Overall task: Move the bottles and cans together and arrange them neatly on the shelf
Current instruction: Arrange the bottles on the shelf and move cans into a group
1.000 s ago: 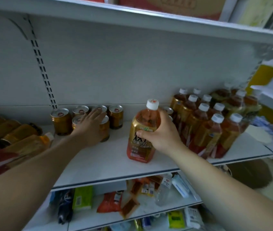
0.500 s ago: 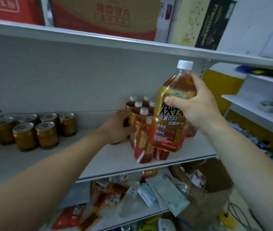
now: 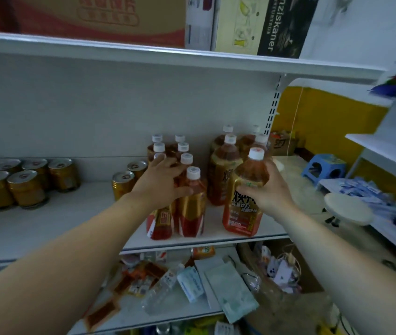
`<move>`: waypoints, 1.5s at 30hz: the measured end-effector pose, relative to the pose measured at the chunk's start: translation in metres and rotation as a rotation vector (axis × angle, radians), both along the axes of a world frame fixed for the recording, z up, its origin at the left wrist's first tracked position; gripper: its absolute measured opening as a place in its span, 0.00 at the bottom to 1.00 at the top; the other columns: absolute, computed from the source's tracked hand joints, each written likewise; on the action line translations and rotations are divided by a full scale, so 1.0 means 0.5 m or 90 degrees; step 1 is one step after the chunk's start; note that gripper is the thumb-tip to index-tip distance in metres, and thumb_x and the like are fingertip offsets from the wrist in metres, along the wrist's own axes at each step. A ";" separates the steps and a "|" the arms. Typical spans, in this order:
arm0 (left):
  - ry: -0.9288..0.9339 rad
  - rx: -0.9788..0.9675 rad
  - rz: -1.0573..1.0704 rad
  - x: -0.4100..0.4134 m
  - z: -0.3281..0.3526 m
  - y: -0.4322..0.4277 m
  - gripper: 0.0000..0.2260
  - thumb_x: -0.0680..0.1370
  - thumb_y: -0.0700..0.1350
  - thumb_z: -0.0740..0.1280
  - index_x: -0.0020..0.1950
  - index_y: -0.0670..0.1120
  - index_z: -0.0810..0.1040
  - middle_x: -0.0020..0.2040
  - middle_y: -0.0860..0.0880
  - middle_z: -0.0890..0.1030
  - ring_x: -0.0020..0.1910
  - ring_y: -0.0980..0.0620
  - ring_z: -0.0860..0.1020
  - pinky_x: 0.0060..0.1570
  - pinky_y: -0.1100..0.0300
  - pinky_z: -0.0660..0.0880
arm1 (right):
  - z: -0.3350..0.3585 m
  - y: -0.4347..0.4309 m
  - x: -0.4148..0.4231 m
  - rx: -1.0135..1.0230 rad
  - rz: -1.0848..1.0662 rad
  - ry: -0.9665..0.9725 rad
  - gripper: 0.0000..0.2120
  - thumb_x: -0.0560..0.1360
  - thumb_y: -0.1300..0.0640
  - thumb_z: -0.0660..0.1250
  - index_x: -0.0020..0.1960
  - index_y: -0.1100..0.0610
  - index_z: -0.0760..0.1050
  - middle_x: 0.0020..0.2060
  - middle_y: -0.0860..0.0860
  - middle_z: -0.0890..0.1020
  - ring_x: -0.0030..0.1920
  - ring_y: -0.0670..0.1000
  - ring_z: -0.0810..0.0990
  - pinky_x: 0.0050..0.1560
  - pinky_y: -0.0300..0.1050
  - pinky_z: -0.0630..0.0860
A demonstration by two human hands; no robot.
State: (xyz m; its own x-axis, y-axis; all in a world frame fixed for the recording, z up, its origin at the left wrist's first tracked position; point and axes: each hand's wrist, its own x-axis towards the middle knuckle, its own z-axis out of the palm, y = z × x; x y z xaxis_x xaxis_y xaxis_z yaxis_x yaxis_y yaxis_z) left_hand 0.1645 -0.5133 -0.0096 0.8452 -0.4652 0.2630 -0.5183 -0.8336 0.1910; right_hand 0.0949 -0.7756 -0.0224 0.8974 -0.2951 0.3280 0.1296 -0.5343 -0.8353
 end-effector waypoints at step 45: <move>0.379 0.208 0.076 0.103 0.102 -0.242 0.61 0.59 0.74 0.69 0.74 0.54 0.30 0.74 0.45 0.65 0.70 0.43 0.65 0.61 0.55 0.65 | 0.067 -0.189 0.259 -0.103 0.144 0.182 0.36 0.63 0.51 0.79 0.67 0.55 0.69 0.56 0.53 0.80 0.57 0.54 0.79 0.59 0.53 0.76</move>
